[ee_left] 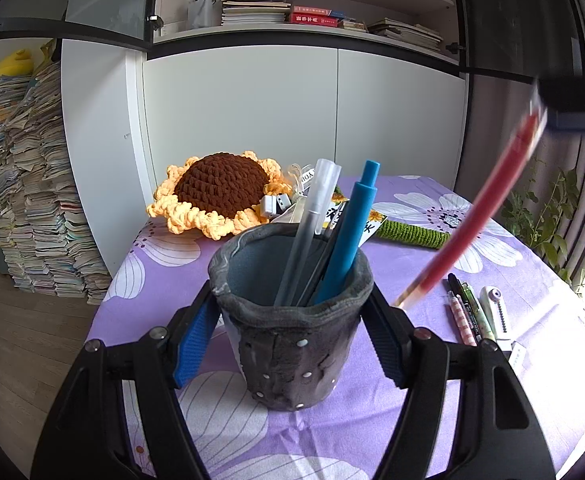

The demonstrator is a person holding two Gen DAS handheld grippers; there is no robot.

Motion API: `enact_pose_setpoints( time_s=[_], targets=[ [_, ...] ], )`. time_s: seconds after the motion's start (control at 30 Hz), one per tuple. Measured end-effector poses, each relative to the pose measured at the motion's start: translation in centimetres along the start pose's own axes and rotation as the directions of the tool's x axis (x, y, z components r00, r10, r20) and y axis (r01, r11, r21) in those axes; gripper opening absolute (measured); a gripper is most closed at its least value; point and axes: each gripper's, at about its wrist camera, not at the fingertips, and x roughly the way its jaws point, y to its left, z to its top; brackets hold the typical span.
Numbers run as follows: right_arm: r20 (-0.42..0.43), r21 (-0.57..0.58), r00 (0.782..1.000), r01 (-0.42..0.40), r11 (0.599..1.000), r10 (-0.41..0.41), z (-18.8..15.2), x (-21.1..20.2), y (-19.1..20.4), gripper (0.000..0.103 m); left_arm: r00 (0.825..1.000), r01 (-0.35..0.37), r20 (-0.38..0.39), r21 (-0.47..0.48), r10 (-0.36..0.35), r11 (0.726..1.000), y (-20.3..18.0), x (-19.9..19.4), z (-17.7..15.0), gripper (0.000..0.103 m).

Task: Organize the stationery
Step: 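Grasp the clear red pen from the pile with the right gripper, then insert the red pen into the cup held by the left gripper, release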

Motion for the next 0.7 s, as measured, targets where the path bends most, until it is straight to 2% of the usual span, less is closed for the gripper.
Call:
enact_pose_setpoints(
  time_s=[0.17, 0.37, 0.53, 0.7],
  targets=[
    [0.088, -0.038, 0.996, -0.031, 0.999, 0.034, 2.4, -1.8, 1.9, 0.015, 1.000, 0.000, 0.000, 0.000, 0.000, 1.000, 0.0, 0.0, 0.0, 0.069],
    [0.132, -0.070, 0.989, -0.053, 0.996, 0.061, 4.2, -2.2, 3.3, 0.015, 1.000, 0.000, 0.000, 0.000, 0.000, 1.000, 0.0, 0.0, 0.0, 0.069],
    [0.134, -0.087, 0.987, -0.073, 0.993, 0.085, 4.4, -0.3, 3.8, 0.015, 1.000, 0.000, 0.000, 0.000, 0.000, 1.000, 0.0, 0.0, 0.0, 0.069],
    [0.074, -0.114, 0.996, -0.037, 0.993, 0.046, 3.2, 2.3, 3.8, 0.015, 1.000, 0.000, 0.000, 0.000, 0.000, 1.000, 0.0, 0.0, 0.0, 0.069]
  ],
)
